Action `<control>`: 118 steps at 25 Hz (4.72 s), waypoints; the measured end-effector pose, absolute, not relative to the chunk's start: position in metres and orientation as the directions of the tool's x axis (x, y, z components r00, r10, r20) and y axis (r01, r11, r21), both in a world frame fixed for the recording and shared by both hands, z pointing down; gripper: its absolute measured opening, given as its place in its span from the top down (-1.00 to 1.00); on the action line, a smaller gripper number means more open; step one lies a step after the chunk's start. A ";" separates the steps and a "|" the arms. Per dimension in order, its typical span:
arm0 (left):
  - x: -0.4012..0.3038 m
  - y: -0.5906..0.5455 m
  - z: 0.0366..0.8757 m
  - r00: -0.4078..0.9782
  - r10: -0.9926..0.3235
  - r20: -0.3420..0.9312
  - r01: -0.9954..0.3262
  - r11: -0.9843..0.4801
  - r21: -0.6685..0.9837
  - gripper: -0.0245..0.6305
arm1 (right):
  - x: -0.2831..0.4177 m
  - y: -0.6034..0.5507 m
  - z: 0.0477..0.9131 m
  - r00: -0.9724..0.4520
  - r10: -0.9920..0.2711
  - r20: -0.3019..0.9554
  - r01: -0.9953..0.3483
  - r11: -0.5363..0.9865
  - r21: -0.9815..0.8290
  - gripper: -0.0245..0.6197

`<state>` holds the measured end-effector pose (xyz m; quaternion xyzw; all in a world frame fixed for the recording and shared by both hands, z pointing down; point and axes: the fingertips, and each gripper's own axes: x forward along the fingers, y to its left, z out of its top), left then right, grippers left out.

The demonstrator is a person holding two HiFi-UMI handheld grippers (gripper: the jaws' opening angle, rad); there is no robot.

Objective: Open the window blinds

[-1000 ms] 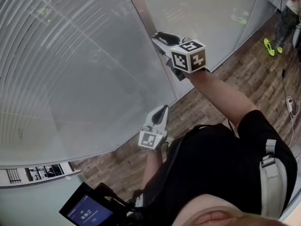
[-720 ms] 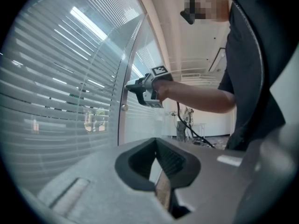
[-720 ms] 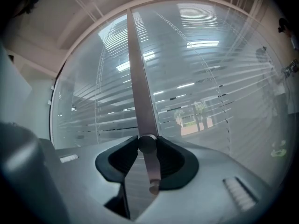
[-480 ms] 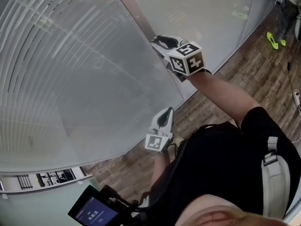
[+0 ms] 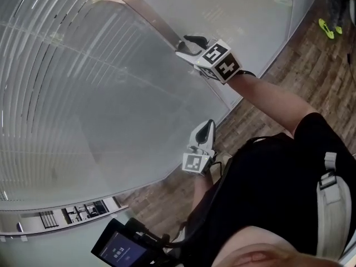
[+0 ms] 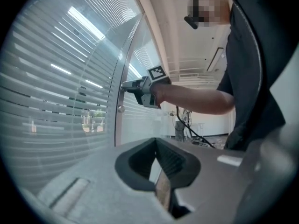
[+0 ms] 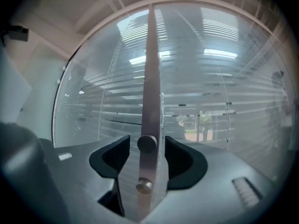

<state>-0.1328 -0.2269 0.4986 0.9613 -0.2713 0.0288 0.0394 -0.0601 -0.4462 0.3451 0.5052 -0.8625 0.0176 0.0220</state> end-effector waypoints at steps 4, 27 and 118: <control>-0.133 -0.228 0.501 0.856 -0.512 0.073 -0.516 -0.854 0.066 0.92 | -0.065 -0.434 0.331 -0.467 -0.880 0.085 -0.794 0.459 0.399 0.10; -0.132 -0.221 0.511 0.859 -0.511 0.034 -0.512 -0.855 0.085 0.92 | -0.080 -0.430 0.354 -0.320 -0.928 0.191 -0.045 0.216 0.975 0.25; -0.143 -0.225 0.528 0.841 -0.533 0.094 -0.541 -0.836 0.092 0.92 | -0.079 -0.440 0.345 -0.349 -0.924 0.156 -0.433 0.307 0.848 0.52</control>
